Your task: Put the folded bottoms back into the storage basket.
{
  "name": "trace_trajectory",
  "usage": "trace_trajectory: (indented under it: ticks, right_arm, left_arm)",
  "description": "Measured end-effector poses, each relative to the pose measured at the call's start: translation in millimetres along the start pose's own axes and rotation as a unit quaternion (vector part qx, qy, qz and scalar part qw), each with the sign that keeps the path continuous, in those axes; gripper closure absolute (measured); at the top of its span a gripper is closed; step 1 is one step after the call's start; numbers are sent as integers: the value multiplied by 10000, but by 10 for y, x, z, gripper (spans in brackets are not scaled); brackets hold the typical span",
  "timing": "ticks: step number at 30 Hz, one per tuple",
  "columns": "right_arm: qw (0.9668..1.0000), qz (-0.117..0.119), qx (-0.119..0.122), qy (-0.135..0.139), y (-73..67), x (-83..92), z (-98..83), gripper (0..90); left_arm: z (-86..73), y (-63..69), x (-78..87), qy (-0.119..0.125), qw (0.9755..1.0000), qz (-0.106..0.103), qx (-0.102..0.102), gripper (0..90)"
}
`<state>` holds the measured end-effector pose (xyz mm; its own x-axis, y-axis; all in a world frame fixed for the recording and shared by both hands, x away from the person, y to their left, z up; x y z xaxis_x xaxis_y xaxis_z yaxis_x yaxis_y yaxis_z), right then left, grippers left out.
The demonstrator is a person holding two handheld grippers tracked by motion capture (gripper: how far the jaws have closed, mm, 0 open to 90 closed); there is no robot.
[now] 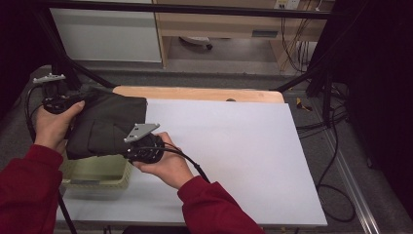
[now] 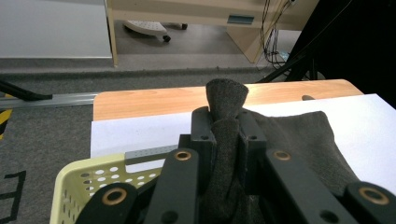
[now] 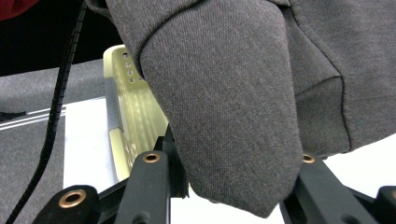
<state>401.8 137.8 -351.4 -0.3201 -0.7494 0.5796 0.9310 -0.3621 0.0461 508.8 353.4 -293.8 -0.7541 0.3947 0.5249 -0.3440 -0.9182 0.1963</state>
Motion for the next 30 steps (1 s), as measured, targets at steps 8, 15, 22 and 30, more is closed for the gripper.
trace_trajectory:
  ticks: [8, 15, 22, 30]
  right_arm:
    - [10000, 26, 12, -10, -17, -32, 9, 642]
    - [10000, 33, 32, -38, -39, -67, 14, 642]
    - [10000, 23, 39, -70, -80, -120, 3, 641]
    - [9999, 2, 77, -106, -109, -197, -3, 641]
  left_arm:
    - [-21, -35, 4, -26, 10000, 4, 5, 807]
    - [-51, -77, 9, -44, 10000, -11, -19, 807]
    - [-97, -121, -10, -119, 9999, -12, -5, 806]
    - [-127, -184, -57, -184, 9998, -64, -18, 807]
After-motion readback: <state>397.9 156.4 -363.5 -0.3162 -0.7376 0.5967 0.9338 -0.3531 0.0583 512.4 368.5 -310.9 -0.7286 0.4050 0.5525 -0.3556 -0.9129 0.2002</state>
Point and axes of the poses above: each handheld gripper's, and its own axes: x roughly backward along the jaws, z roughly out of its top, y roughly to its right, the point moved 5 cm from there along -x, roughly forward along the jaws, and after that the axes turned 5 degrees about -y, right-handed, at the moved point
